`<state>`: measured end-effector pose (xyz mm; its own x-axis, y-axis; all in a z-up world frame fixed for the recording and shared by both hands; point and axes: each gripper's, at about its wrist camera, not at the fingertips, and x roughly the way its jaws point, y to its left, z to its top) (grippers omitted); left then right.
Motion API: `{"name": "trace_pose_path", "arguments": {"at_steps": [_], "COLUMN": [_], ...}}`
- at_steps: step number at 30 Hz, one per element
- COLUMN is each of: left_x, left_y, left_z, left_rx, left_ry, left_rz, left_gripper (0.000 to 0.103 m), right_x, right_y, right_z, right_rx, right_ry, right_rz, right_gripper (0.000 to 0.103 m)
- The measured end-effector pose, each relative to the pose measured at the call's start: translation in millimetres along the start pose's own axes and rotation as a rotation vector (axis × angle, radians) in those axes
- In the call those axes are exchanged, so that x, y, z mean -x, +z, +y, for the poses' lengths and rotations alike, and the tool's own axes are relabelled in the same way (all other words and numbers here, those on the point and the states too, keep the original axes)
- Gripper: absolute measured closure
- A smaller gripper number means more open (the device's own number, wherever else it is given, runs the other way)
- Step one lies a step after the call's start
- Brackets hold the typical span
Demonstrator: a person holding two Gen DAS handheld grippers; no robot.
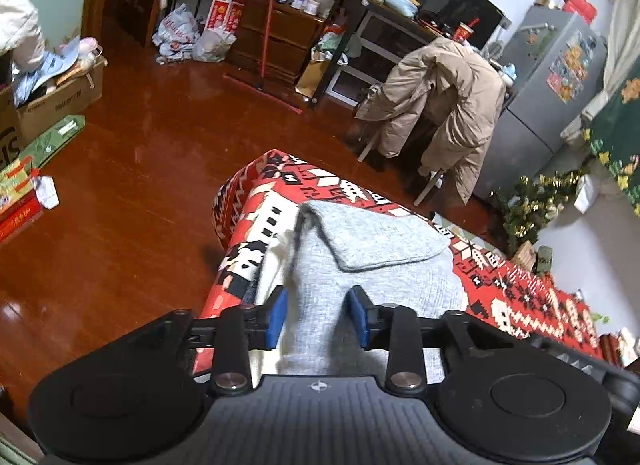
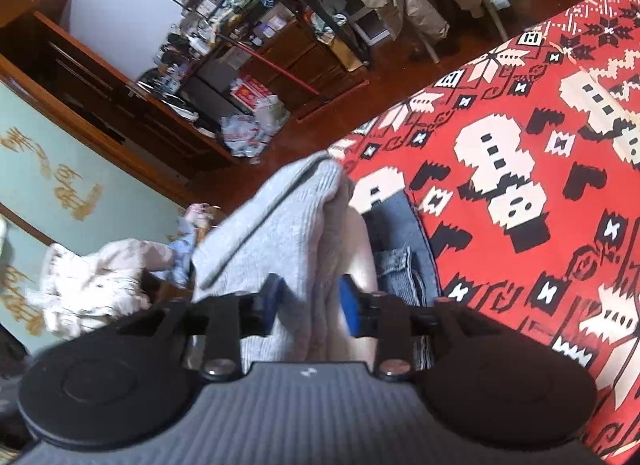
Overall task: Fold clothes
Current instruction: 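Carry the folded shirt over the stack of jeans and white cloth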
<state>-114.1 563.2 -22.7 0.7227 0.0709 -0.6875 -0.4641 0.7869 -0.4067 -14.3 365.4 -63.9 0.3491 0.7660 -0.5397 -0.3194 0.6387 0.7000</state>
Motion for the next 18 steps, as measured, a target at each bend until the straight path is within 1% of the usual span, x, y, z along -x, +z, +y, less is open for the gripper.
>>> {"name": "trace_pose_path", "arguments": {"at_steps": [2,4,8,10,13,16,18], "left_x": [6,12,18,14,1,-14,-20], "left_y": [0,-2,-4,1,17,36,47], "left_z": [5,7,6,8,12,20,24], "left_rx": [0.019,0.017,-0.015,-0.009,0.02,0.06,0.08], "left_ry": [-0.013,-0.023,-0.008,-0.003,-0.047,-0.087,-0.099], "left_rz": [0.008,0.013,0.022,0.025,0.036,0.055,0.056], "left_gripper": [0.066,0.066,0.063,0.063,0.063,0.063,0.062], "right_x": [3,2,-24,-38,-59,-71,-76], "right_y": [14,31,70,84,95,97,97], "right_z": [-8,-15,-27,-29,-28,-22,-24], "right_rx": [-0.014,-0.021,-0.036,-0.041,-0.018,0.034,0.032], "right_ry": [0.018,0.03,0.05,0.066,0.109,0.099,0.108], "right_rz": [-0.008,-0.013,0.054,0.087,0.153,0.184,0.199], "right_gripper": [0.06,0.059,0.059,0.06,0.06,0.06,0.06]}}
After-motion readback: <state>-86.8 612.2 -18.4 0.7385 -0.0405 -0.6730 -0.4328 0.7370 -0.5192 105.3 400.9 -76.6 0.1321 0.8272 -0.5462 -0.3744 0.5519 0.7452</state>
